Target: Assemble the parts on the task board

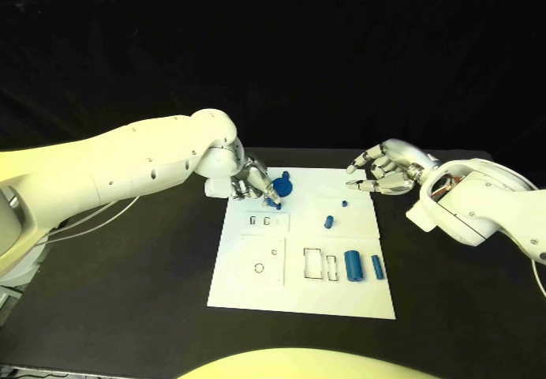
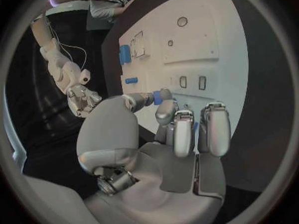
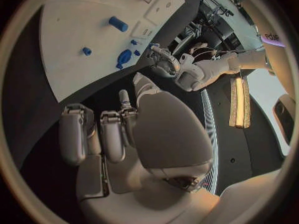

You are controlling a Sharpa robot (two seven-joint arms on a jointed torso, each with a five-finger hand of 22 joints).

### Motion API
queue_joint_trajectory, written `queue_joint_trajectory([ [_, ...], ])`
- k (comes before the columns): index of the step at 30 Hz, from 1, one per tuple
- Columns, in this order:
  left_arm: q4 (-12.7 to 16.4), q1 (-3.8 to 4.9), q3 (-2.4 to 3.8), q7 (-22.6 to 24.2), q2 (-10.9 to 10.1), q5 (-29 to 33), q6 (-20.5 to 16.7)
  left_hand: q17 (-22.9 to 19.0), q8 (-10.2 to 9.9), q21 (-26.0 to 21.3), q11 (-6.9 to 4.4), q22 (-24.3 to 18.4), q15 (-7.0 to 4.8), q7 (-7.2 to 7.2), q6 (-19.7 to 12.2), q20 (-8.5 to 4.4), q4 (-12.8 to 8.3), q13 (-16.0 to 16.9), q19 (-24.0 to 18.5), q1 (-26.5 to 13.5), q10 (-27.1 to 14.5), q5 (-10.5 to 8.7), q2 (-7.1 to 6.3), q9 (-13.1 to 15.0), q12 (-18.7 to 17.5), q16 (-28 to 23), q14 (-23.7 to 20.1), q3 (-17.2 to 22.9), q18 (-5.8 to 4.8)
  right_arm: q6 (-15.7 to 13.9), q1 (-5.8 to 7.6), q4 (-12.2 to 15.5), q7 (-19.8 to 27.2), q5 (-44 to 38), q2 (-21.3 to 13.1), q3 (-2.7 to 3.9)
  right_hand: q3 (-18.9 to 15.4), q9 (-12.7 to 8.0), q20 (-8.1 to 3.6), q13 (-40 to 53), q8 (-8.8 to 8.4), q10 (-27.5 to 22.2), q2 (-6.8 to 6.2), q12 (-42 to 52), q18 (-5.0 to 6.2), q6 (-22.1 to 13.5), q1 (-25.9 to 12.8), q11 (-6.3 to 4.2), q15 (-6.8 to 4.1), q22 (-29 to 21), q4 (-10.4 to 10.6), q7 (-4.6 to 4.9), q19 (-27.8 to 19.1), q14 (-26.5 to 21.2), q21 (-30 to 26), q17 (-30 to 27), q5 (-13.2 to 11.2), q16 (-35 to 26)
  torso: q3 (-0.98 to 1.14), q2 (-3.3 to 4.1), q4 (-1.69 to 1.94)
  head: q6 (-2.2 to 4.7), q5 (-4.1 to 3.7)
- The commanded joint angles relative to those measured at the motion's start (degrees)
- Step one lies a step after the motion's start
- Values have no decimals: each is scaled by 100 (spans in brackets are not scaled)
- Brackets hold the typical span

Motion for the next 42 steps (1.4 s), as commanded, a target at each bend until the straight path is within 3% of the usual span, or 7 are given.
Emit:
queue_joint_trajectory([
  [1, -183, 14, -40, -36, 123, 134, 401, 1507, 29, -18, -3, 251, -14, -14, -41, 4, -1296, 11, 1, -13, -36, 37, 64, 9, -16, 21, 595, 1251, -56, 60, -3, -5, 21, -54, 15, 0, 29, 8, -32, 772, 36, -7, -38, -7, 96, -47, -25, -6, -30, 768, -11, 8, 60, 433, -16, 864, 29, -24, 3, -5, -12, -17, 14],
  [7, -446, 15, -146, -47, 308, 150, 753, 1507, 26, -25, 3, 237, -10, -8, -57, 8, -1338, -11, -12, -2, -59, 40, 68, 18, -29, 21, 595, 1243, -52, 50, -3, -11, 24, -54, 32, 0, 42, 7, -33, 762, 43, -16, -51, -19, 99, -55, -13, -6, -31, 760, -17, 8, 55, 431, -31, 854, 29, -30, -4, 5, -9, -8, 14],
  [17, -555, 15, -202, -54, 402, 2, 1035, 1507, 19, -24, 7, 242, -6, -3, -63, 12, -1372, -1, -11, 9, -64, 50, 73, 20, -22, 21, 595, 1233, -53, 50, -3, -15, 21, -54, 41, 0, 42, 7, -33, 762, 43, -16, -51, -19, 99, -55, -13, -6, -31, 760, -17, 8, 55, 431, -31, 854, 29, -30, -2, 8, 1, -22, 11],
  [26, -509, 14, -244, -57, 387, -107, 922, 1507, 17, -24, 8, 242, -5, -1, -61, 13, -1378, 19, -12, 9, -56, 54, 76, 20, -10, 21, 595, 1229, -53, 51, -3, -12, 18, -54, 34, 0, 42, 7, -33, 762, 43, -16, -51, -19, 99, -55, -13, -6, -31, 760, -17, 8, 55, 431, -31, 854, 29, -30, -6, 6, -3, -43, 18],
  [35, -467, 13, -438, -63, 356, -150, 767, 1507, 16, -19, 10, 254, -4, 1, -59, 14, -1381, 28, -4, 6, -51, 60, 81, 20, -3, 21, 595, 1226, -56, 76, -3, -11, 6, -58, 31, 0, 42, 7, -33, 762, 43, -16, -51, -19, 99, -55, -13, -6, -31, 760, -17, 8, 55, 431, -31, 854, 29, -30, -5, 4, -7, -46, 38],
  [42, -461, 9, -500, -70, 360, -162, 708, 1507, 15, -11, 12, 271, -4, 4, -58, 14, -1380, 36, 7, 1, -47, 65, 84, 21, 3, 21, 595, 1221, -59, 79, -3, -12, 7, -62, 31, 0, 42, 7, -33, 762, 43, -16, -51, -19, 99, -55, -13, -6, -31, 760, -17, 8, 55, 431, -31, 854, 29, -30, -4, 4, -8, -61, 35],
])
